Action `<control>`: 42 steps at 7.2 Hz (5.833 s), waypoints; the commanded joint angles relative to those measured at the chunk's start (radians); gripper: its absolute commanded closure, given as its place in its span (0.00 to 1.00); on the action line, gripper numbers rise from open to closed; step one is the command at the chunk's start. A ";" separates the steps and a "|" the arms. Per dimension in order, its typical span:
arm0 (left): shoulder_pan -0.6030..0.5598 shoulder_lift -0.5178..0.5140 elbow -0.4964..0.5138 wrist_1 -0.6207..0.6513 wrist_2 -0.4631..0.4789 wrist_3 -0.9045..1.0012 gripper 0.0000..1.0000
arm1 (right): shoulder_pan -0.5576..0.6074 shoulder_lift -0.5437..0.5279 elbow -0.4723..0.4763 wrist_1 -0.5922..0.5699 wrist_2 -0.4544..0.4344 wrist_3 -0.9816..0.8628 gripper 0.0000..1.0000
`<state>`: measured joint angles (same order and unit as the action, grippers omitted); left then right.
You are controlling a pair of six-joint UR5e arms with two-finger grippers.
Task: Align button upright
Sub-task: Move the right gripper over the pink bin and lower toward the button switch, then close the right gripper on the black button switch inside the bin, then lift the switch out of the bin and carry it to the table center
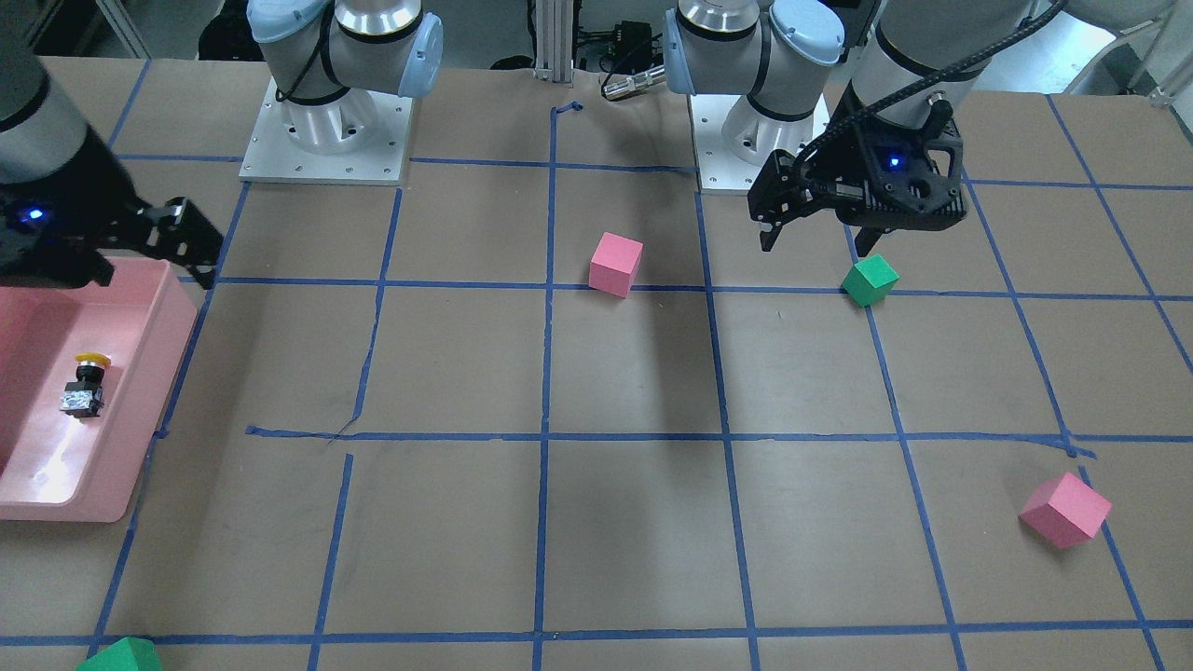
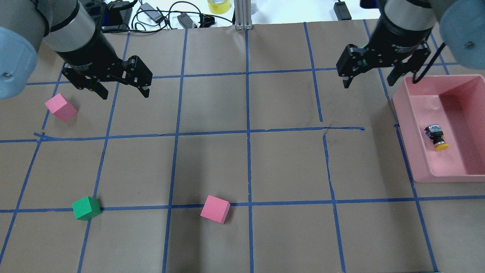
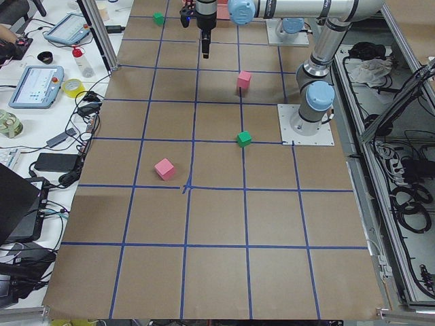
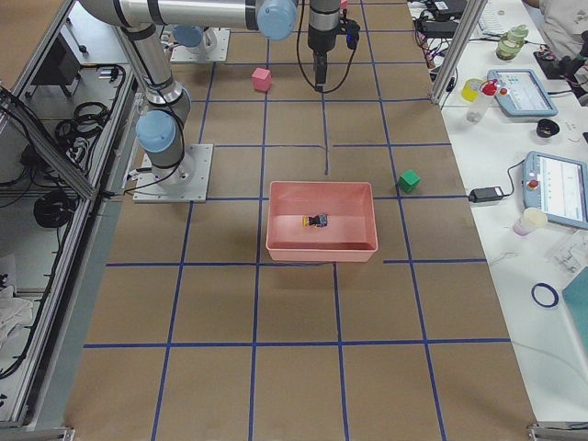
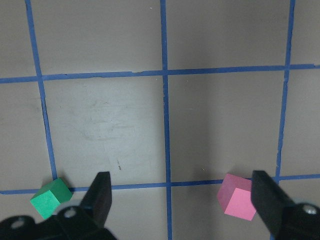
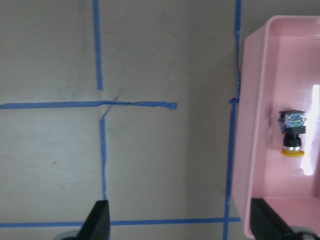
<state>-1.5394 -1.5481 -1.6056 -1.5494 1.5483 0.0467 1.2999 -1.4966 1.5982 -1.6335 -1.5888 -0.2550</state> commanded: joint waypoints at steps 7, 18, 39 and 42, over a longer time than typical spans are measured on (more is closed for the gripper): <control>-0.001 -0.007 -0.002 0.000 -0.002 0.004 0.00 | -0.343 0.269 0.325 -0.669 -0.017 -0.300 0.00; -0.001 -0.007 -0.002 0.003 0.000 0.010 0.00 | -0.343 0.305 0.355 -0.668 -0.005 -0.299 0.00; 0.004 -0.006 -0.002 0.008 0.001 0.015 0.00 | 0.286 0.159 0.006 -0.181 -0.027 0.260 1.00; 0.004 -0.007 -0.004 0.006 0.001 0.013 0.00 | 0.595 0.289 0.019 -0.422 0.122 0.592 1.00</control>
<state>-1.5356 -1.5553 -1.6090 -1.5430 1.5493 0.0603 1.7718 -1.2746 1.6148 -1.9365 -1.5080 0.2328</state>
